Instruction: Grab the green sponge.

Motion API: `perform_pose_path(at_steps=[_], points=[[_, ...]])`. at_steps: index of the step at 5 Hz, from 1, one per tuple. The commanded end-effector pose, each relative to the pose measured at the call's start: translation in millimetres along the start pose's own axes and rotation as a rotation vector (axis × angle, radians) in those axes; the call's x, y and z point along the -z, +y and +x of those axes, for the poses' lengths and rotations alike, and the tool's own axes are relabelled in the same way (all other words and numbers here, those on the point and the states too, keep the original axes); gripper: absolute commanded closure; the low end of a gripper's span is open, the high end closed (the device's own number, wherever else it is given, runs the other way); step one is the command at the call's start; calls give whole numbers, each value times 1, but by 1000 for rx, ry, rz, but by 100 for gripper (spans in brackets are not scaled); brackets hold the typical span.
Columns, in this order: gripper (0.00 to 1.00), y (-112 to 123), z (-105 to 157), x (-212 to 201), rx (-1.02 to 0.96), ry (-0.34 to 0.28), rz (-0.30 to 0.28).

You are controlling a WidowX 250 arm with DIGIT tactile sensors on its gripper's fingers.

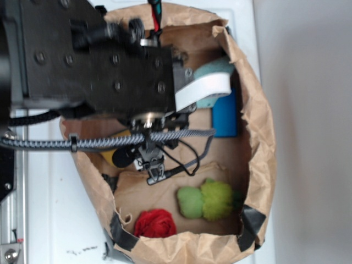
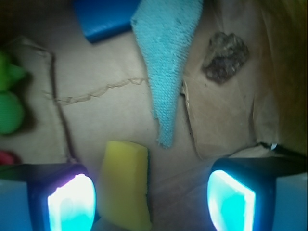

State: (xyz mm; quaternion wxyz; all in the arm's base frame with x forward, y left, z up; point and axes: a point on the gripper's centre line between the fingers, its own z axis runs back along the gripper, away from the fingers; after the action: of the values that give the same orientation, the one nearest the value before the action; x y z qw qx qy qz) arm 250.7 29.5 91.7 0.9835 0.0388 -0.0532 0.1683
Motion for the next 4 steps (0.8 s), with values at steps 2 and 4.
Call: perform_pose_path(at_steps=[2, 4], points=[[0, -5, 4, 16, -31, -45, -27], [0, -14, -2, 14, -22, 11, -41]])
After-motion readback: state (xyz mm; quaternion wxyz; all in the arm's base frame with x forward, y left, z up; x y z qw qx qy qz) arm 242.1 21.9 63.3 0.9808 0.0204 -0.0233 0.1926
